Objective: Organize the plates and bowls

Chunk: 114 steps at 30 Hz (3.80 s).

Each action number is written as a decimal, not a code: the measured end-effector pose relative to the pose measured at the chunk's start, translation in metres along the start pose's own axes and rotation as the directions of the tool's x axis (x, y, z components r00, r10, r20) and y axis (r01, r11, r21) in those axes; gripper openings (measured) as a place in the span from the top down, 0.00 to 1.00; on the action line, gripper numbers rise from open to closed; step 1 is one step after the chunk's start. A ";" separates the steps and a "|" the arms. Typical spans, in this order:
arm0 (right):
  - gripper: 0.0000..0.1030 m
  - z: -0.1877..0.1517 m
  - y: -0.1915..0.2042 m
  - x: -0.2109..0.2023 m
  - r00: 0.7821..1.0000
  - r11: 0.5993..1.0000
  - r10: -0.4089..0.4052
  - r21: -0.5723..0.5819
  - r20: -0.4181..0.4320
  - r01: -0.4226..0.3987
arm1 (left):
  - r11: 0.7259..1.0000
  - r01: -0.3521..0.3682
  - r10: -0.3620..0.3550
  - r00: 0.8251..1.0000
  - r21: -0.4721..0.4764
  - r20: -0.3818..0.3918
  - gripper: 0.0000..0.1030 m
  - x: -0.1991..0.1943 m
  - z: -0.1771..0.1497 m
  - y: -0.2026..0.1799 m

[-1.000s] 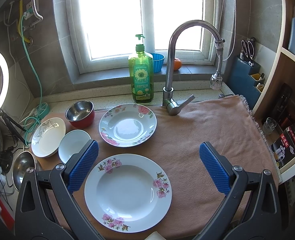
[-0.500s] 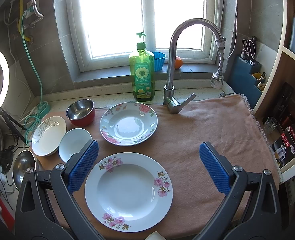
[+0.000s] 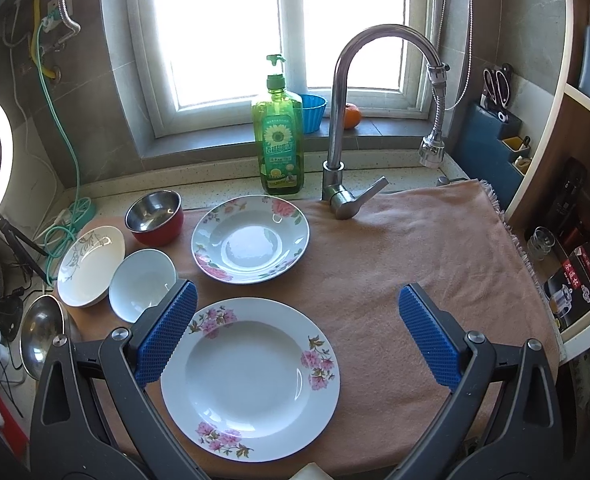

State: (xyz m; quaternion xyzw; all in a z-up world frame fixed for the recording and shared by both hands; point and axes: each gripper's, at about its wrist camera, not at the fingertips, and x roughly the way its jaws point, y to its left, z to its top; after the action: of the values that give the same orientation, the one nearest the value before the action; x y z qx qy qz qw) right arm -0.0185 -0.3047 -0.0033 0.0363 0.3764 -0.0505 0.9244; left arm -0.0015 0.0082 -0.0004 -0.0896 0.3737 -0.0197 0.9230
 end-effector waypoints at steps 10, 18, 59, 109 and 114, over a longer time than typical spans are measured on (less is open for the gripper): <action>0.01 -0.006 -0.027 0.019 0.998 1.000 0.012 -0.007 -0.054 -0.013 | 0.995 0.097 -0.096 0.988 0.001 -0.121 0.01 0.025 -0.021 -0.020; 0.01 -0.026 -0.058 0.047 0.982 0.998 0.046 0.040 -0.181 -0.039 | 0.986 0.166 -0.163 0.959 -0.004 -0.230 0.12 0.048 -0.041 -0.039; 0.73 -0.073 -0.097 0.159 0.759 0.896 0.435 0.313 -0.484 -0.315 | 0.928 0.318 -0.372 0.781 -0.192 -0.501 0.79 0.135 -0.095 -0.084; 0.81 -0.099 -0.021 0.130 0.664 0.894 0.424 0.164 -0.616 -0.417 | 0.951 0.227 -0.303 0.810 -0.208 -0.503 0.82 0.122 -0.097 -0.034; 0.81 -0.099 -0.021 0.130 0.661 0.893 0.425 0.167 -0.619 -0.417 | 0.952 0.222 -0.301 0.811 -0.212 -0.502 0.82 0.125 -0.095 -0.032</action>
State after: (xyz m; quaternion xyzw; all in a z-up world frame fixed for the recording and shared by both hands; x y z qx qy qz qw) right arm 0.0025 -0.3232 -0.1654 0.1420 0.6494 0.1779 0.7256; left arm 0.0231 -0.0501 -0.1477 -0.1974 0.5973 -0.1438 0.7640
